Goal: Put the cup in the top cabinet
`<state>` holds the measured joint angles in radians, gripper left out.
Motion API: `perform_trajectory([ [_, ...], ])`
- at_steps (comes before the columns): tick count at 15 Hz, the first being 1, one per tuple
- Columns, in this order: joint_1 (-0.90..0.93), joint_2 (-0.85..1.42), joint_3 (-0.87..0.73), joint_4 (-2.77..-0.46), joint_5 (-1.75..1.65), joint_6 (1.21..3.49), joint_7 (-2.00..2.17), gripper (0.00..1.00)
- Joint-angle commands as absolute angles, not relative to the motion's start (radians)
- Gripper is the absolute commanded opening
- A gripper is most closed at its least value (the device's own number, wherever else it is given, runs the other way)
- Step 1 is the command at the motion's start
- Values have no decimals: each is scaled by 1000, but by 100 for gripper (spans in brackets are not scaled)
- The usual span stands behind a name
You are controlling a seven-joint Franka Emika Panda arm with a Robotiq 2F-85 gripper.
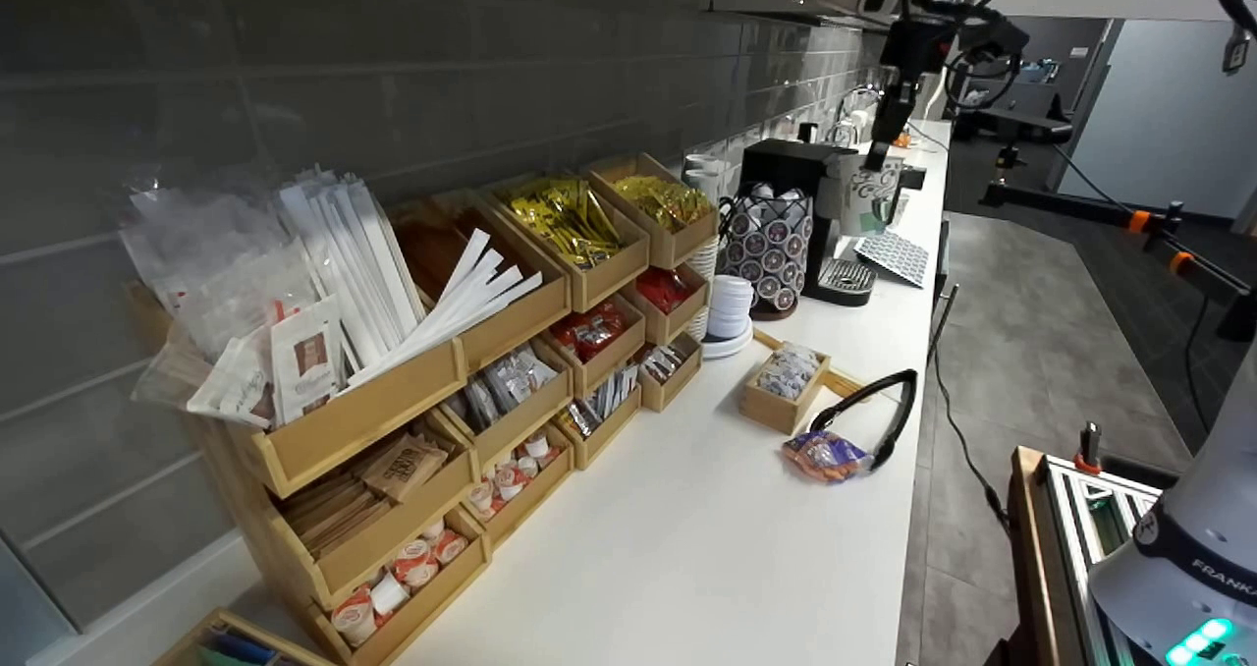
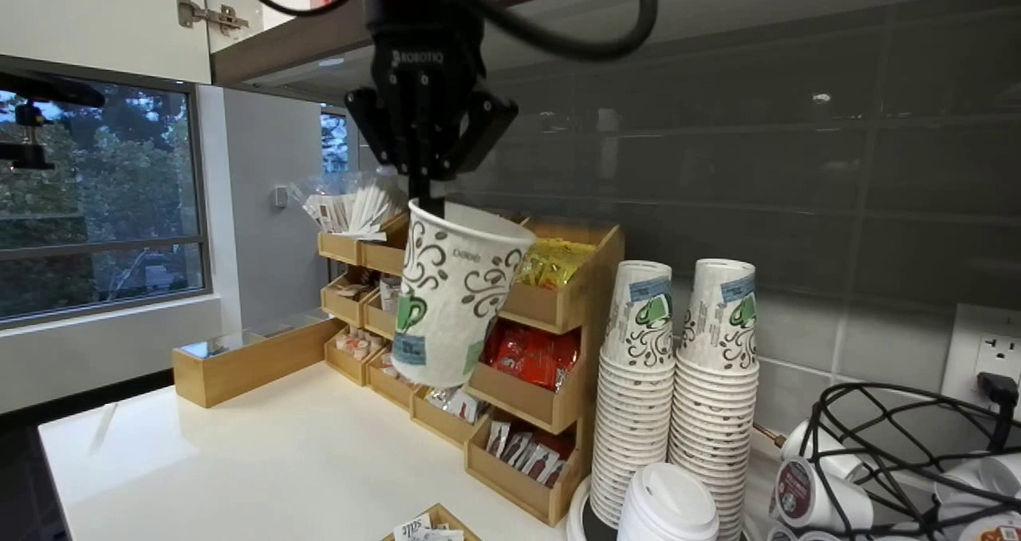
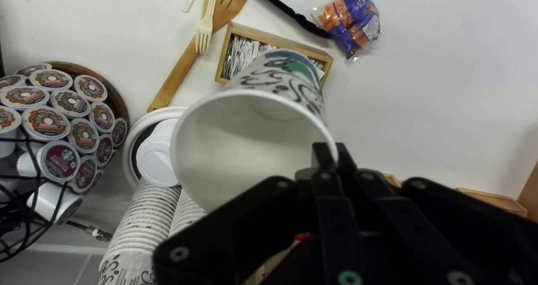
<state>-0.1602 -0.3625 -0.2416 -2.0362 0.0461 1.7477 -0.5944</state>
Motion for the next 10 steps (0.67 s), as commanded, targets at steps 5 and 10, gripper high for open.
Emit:
perform_trajectory([
  [5, -130, -372, -304, -1821, 124, 1548, -640, 1],
  [10, -128, -375, -299, -1775, 157, 1564, -623, 4],
])
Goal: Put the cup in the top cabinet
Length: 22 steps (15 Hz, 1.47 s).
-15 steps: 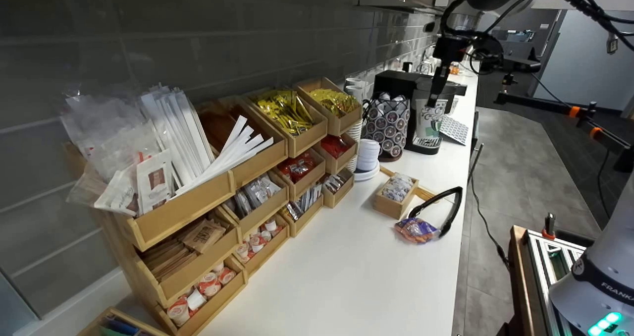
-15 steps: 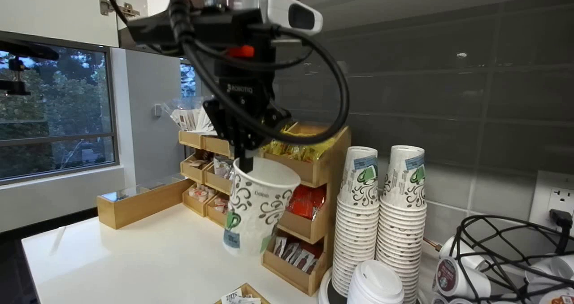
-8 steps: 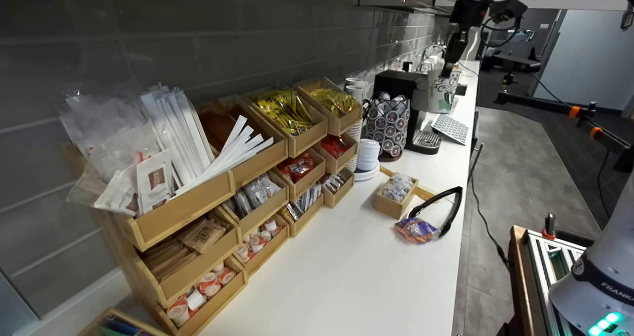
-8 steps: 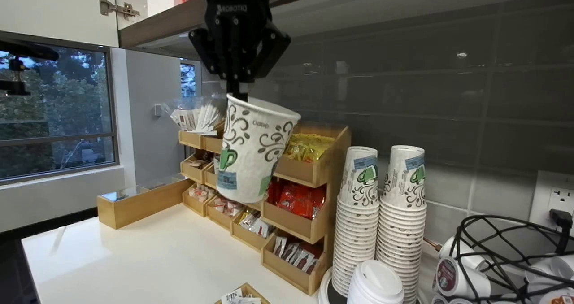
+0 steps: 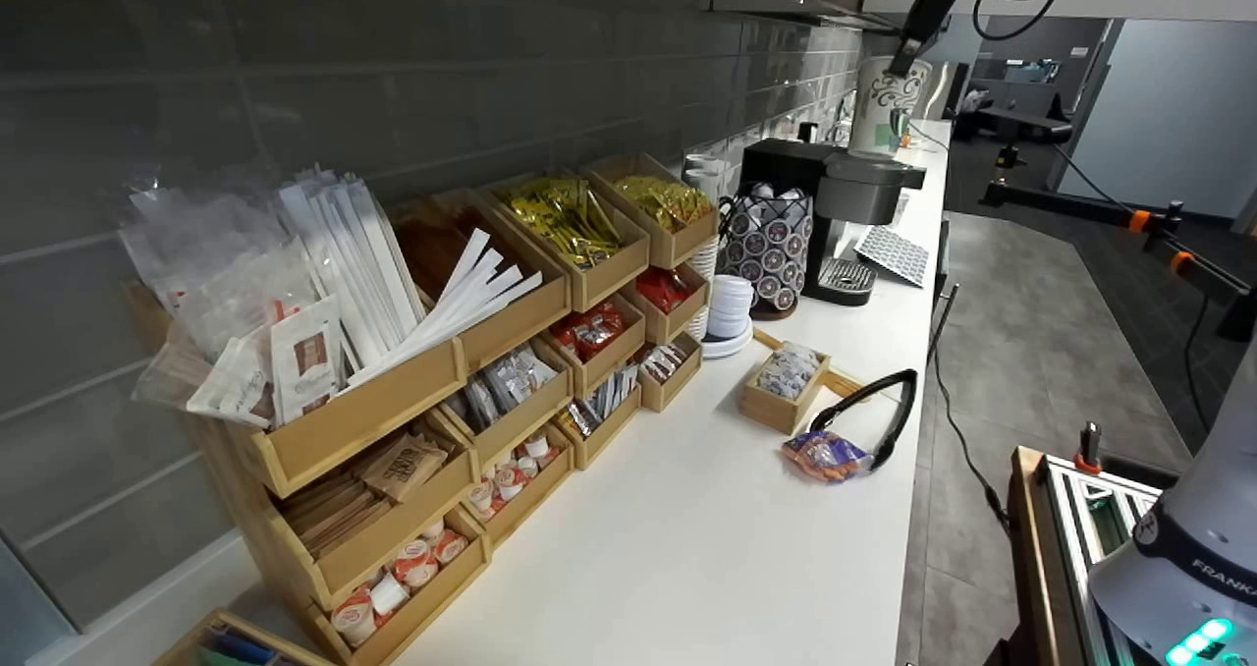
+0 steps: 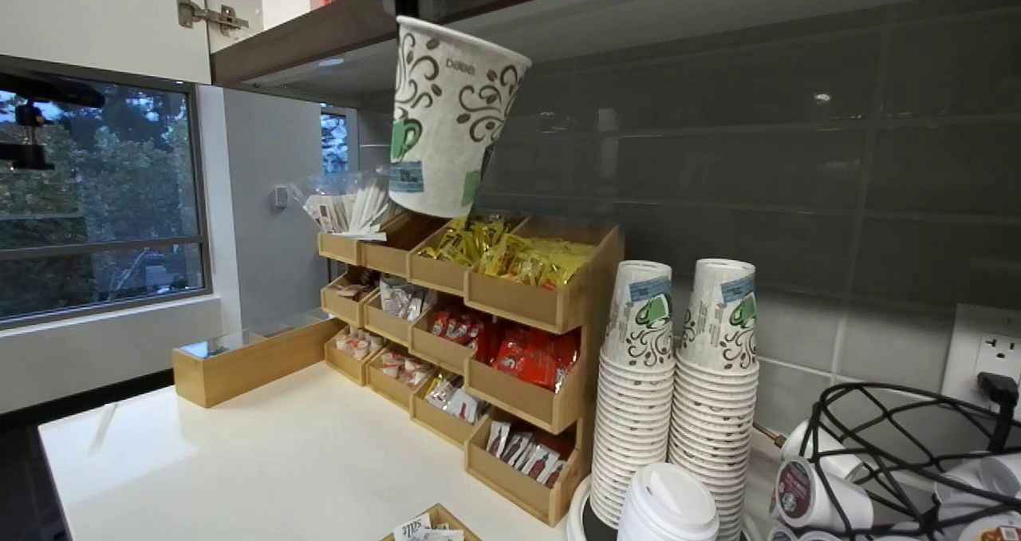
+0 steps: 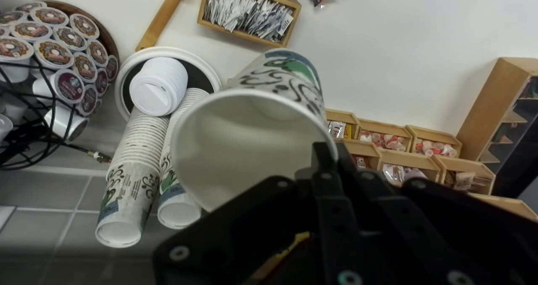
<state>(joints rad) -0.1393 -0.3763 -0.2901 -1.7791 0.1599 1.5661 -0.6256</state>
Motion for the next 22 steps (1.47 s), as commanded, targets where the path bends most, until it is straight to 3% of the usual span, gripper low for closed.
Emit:
perform_trajectory([
  [1, -126, -374, -299, -1764, 161, 1562, -622, 4],
  [7, -124, -365, -299, -1757, 166, 1562, -621, 1],
  [17, -71, -305, -364, -1495, 190, 1235, -1021, 1],
  [22, -71, -269, -369, -1373, 250, 1235, -1158, 1],
])
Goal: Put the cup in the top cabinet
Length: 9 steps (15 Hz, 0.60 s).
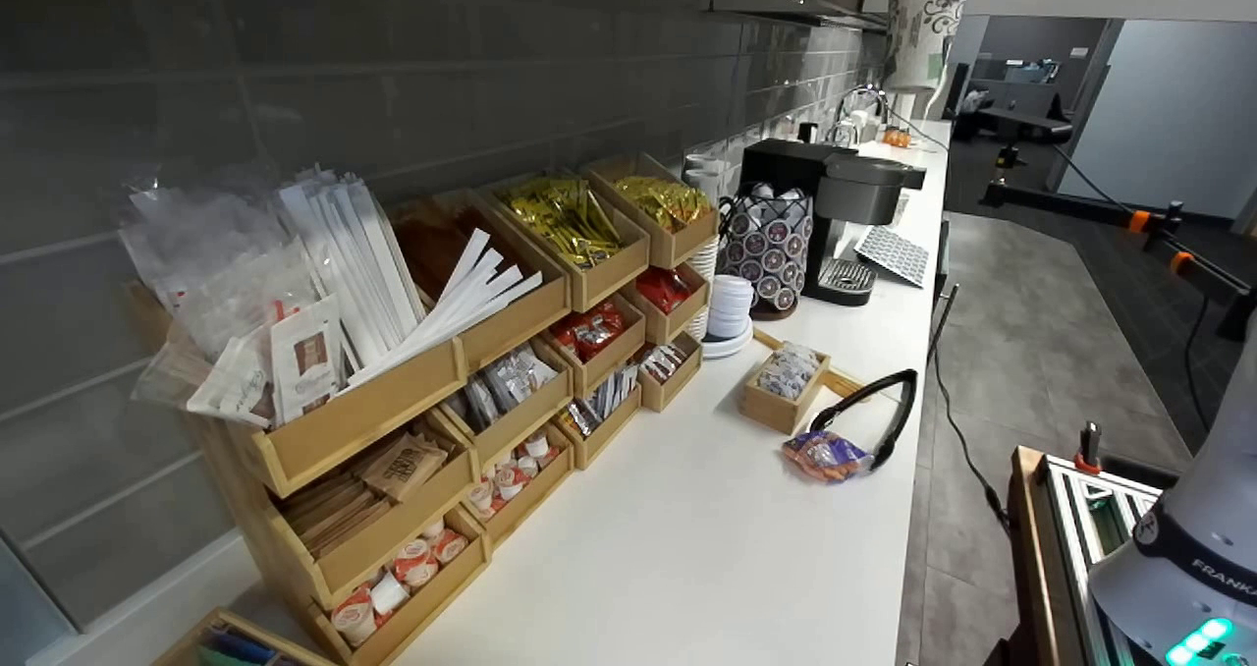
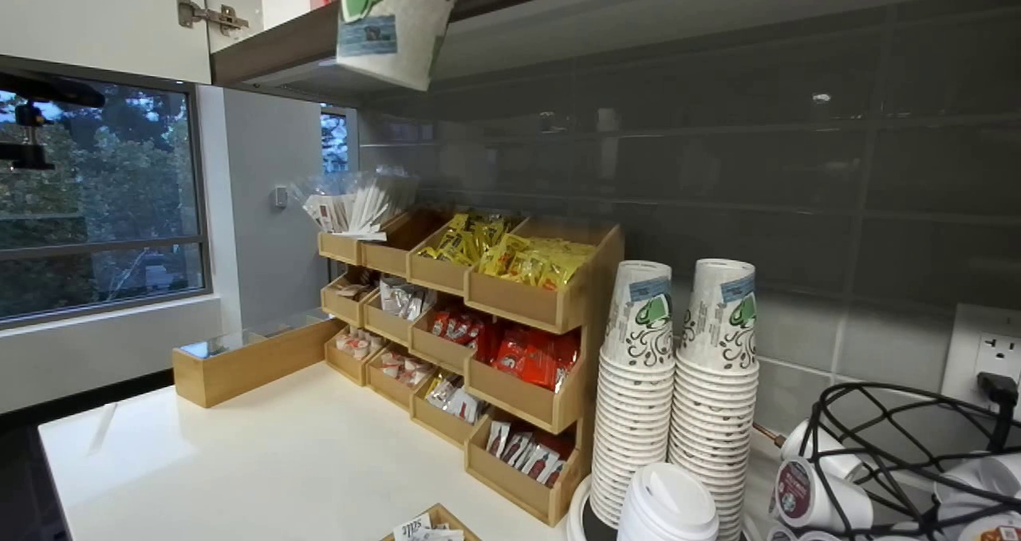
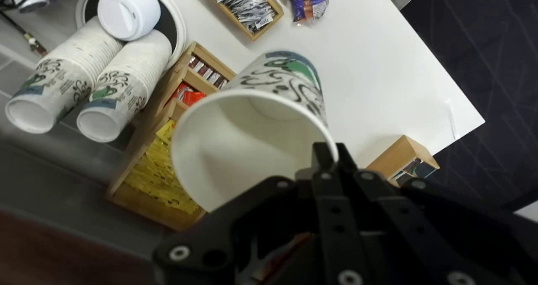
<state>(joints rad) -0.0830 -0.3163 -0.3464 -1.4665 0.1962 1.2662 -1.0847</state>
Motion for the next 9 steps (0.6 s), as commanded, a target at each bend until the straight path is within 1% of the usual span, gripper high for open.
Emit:
perform_trajectory([
  [1, -72, -263, -370, -1356, 275, 1241, -1173, 1],
  [9, -88, -186, -396, -1186, 500, 1226, -1186, 1],
])
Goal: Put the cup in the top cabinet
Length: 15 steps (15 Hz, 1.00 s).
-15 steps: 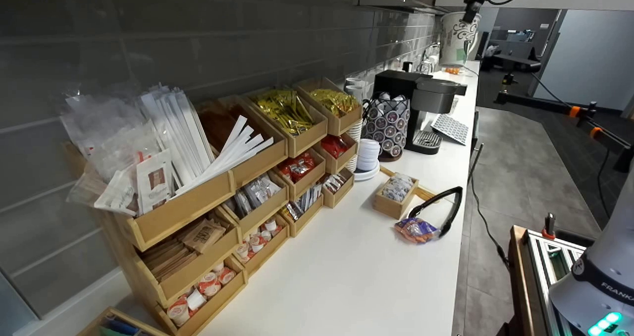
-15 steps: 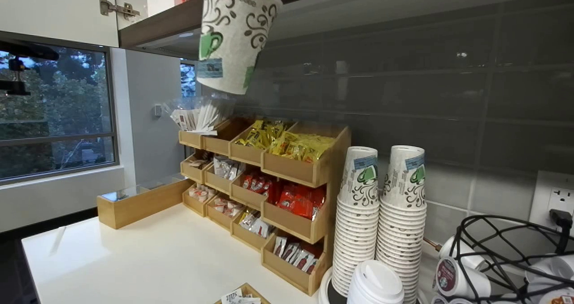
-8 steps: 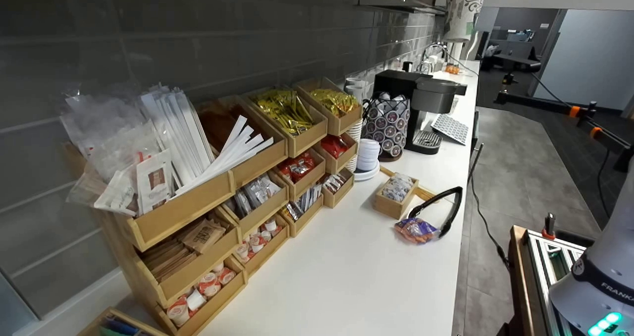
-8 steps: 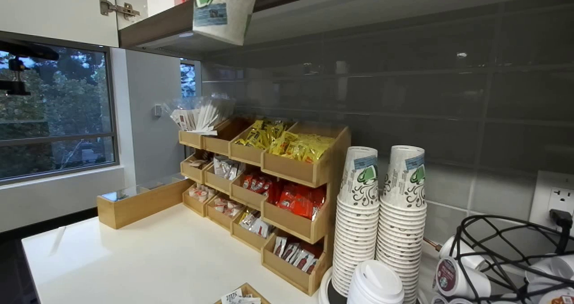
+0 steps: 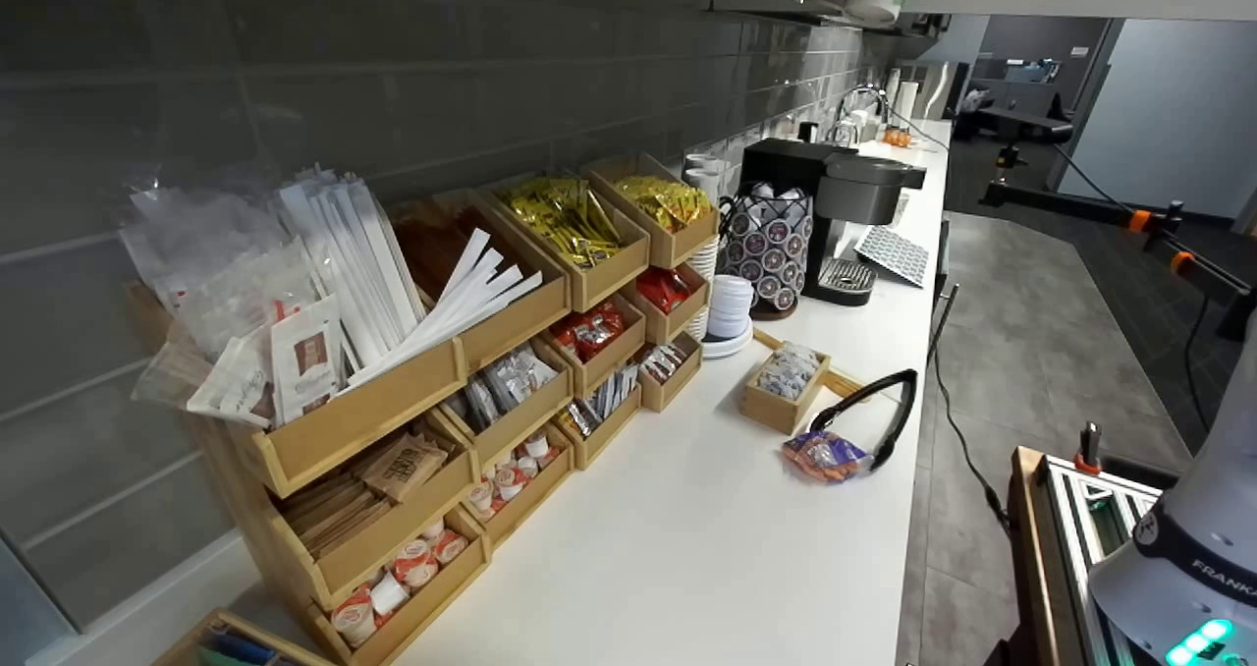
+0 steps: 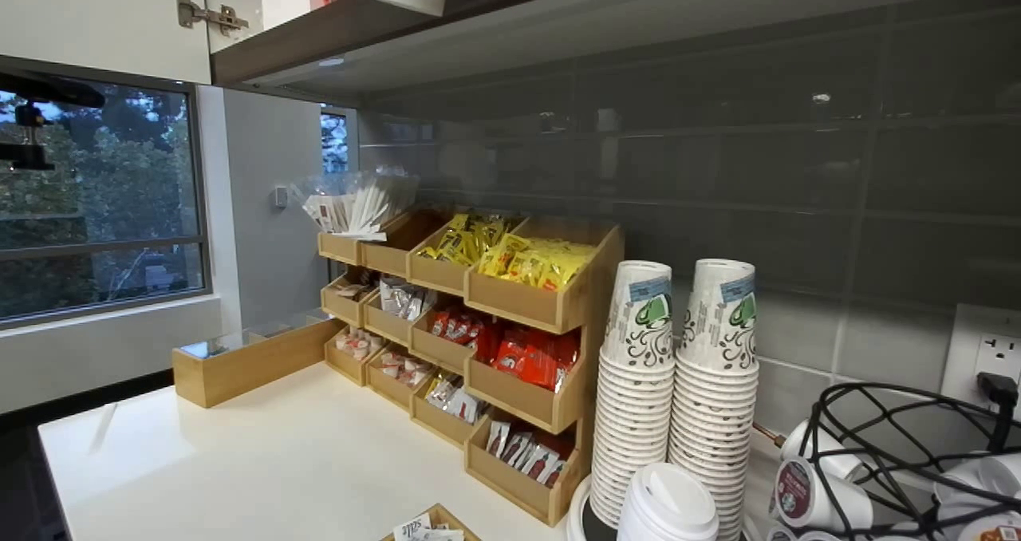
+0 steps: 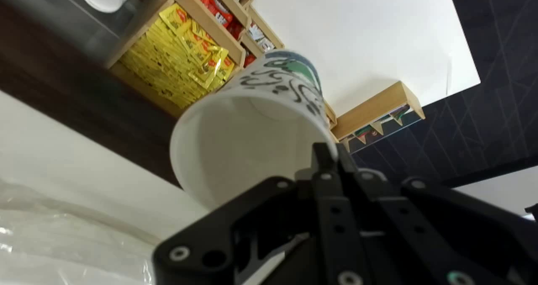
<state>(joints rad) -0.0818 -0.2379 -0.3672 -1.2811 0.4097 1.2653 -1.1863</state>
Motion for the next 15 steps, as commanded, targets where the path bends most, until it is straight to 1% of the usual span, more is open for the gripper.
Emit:
perform_trajectory([
  [1, -82, -229, -373, -1260, 439, 1265, -1185, 1],
  [2, -82, -225, -374, -1250, 445, 1266, -1185, 4],
  [5, -82, -224, -373, -1255, 444, 1266, -1185, 4],
  [6, -82, -224, -373, -1255, 444, 1266, -1185, 1],
  [11, -78, -223, -384, -1233, 513, 1264, -1176, 1],
  [15, -89, -206, -387, -1169, 578, 1235, -1177, 1],
])
